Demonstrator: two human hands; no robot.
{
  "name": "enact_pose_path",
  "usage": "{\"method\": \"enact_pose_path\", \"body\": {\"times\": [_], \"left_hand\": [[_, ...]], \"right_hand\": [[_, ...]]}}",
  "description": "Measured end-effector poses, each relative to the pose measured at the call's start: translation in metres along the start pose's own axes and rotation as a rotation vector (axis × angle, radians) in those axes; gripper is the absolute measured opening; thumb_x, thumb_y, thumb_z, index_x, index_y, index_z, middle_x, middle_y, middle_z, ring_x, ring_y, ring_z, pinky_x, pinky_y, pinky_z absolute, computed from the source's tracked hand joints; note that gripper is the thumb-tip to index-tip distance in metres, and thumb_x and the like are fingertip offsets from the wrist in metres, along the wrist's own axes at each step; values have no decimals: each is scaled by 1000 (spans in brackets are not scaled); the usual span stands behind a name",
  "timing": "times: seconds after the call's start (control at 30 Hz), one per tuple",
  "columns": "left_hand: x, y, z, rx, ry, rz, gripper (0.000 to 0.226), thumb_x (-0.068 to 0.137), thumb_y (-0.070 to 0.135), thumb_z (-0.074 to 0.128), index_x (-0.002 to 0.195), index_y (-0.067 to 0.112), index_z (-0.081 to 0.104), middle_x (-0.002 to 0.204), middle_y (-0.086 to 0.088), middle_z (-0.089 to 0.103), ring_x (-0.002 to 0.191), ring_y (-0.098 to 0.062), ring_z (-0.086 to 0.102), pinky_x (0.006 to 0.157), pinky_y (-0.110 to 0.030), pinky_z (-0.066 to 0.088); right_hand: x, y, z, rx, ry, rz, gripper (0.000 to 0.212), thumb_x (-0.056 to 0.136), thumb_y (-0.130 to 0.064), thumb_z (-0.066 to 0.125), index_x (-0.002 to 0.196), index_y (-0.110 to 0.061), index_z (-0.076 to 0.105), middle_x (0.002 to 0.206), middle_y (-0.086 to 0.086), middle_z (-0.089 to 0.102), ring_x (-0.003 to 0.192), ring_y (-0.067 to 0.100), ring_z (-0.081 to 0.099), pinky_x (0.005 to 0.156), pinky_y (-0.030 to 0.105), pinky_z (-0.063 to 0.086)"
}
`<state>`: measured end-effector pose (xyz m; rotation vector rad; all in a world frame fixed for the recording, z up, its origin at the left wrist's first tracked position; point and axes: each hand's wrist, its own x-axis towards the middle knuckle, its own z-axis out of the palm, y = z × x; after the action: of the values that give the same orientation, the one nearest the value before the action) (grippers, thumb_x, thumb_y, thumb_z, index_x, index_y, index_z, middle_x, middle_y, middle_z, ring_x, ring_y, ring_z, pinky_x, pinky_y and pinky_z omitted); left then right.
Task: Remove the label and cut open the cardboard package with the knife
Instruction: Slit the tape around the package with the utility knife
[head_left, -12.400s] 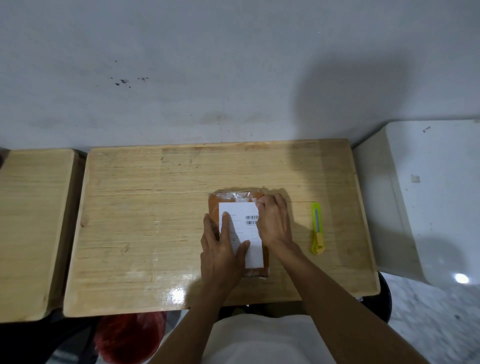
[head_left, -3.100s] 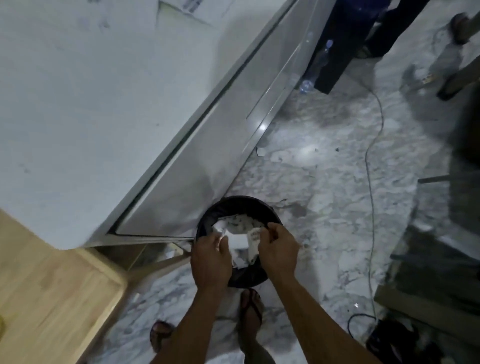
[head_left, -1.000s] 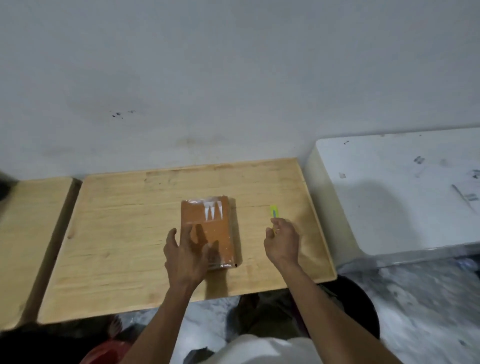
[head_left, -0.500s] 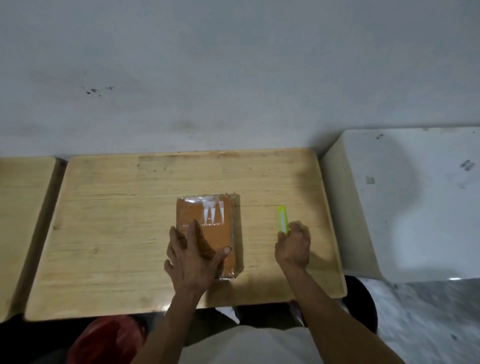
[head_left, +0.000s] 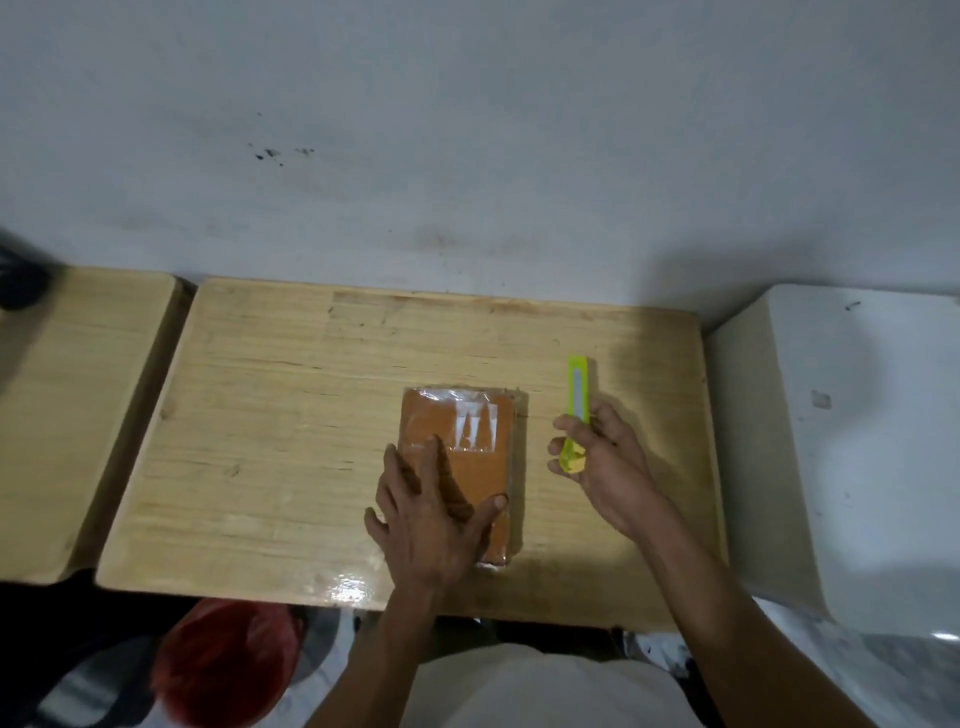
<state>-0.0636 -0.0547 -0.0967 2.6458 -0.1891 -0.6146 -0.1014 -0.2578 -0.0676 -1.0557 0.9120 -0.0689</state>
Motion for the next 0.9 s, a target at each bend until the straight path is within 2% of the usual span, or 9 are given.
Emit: {"method": "enact_pose_path", "body": {"times": [0.07, 0.2, 0.33, 0.4, 0.57, 0.67, 0.73, 0.8, 0.9], "left_hand": [[0, -1, 1, -1, 3, 7, 108, 64, 91, 46, 152, 46, 3, 163, -5, -9, 147, -34, 7, 114, -63, 13], [1, -2, 2, 13, 21, 3, 106, 65, 91, 47, 152, 47, 4, 163, -5, -8, 146, -35, 9, 113, -63, 16], [1, -1, 3, 13, 25, 4, 106, 67, 89, 48, 152, 46, 3, 162, -5, -8, 146, -33, 9, 112, -61, 18], [1, -2, 3, 6, 30, 8, 106, 67, 89, 49, 152, 47, 3, 163, -5, -8, 146, -32, 9, 112, -59, 19], [1, -3, 2, -10, 33, 6, 106, 66, 90, 49, 152, 48, 3, 162, -4, -4, 144, -33, 14, 109, -57, 25], [1, -3, 2, -36, 34, 7, 107, 65, 91, 46, 152, 47, 3, 162, -5, -2, 143, -32, 15, 108, -56, 26], [0, -4, 2, -42, 33, 7, 106, 65, 92, 44, 151, 49, 1, 162, -5, -3, 143, -31, 14, 108, -56, 27], [0, -4, 2, -45, 32, 6, 105, 64, 93, 41, 151, 50, 0, 162, -3, -3, 144, -30, 14, 108, -55, 27], [0, -3, 1, -57, 40, 2, 104, 63, 94, 38, 151, 50, 2, 162, -4, -1, 143, -30, 15, 107, -55, 27]], "right_hand": [[2, -16, 7, 91, -161, -18, 21, 98, -4, 53, 114, -16, 56, 101, 7, 71, 74, 18, 67, 67, 34, 58], [13, -25, 14, -273, -196, -185, 28, 101, -7, 48, 128, -13, 54, 95, 6, 73, 58, 16, 57, 55, 26, 49], [26, -23, 12, -548, -164, -322, 20, 99, -17, 54, 117, -18, 63, 72, 0, 69, 46, 7, 47, 49, 27, 40], [31, -25, 10, -738, -174, -408, 17, 98, -25, 57, 112, -25, 66, 67, -4, 68, 49, 2, 52, 54, 25, 43], [49, -42, 21, -989, -289, -541, 16, 97, -25, 57, 109, -20, 67, 68, -4, 67, 61, 3, 58, 60, 19, 43], [57, -54, 31, -1102, -424, -530, 27, 100, -27, 50, 126, -27, 57, 79, -2, 69, 68, 4, 61, 58, 15, 42], [62, -60, 39, -1214, -487, -549, 36, 101, -25, 46, 136, -30, 50, 83, 0, 69, 67, 12, 63, 57, 24, 46], [66, -65, 49, -1296, -514, -577, 39, 102, -24, 45, 140, -28, 50, 77, 1, 68, 61, 16, 62, 57, 29, 48], [74, -70, 64, -1348, -540, -620, 37, 103, -25, 45, 139, -25, 53, 62, -13, 54, 48, 6, 51, 49, 19, 37]]}}
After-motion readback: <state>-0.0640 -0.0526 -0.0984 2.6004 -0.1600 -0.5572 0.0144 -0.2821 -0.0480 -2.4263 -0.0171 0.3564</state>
